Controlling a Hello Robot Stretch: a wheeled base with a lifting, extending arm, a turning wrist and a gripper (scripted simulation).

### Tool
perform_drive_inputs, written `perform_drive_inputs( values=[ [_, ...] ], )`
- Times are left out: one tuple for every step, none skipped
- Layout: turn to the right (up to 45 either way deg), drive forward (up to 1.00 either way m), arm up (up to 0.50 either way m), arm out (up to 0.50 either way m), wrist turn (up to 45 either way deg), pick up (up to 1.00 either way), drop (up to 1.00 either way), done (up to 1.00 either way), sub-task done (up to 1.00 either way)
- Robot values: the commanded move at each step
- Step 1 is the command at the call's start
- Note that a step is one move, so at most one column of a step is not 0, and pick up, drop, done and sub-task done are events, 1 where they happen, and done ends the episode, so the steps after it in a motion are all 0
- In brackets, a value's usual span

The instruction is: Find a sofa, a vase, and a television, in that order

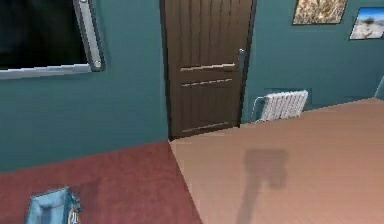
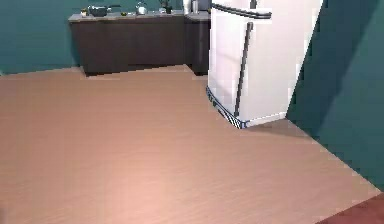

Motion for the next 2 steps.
perform_drive_inputs(
  values=[
    [-12.0,0.0,0.0,0.0,0.0,0.0,0.0,0.0,0.0],
    [0.0,1.0,0.0,0.0,0.0,0.0,0.0,0.0,0.0]
  ],
)
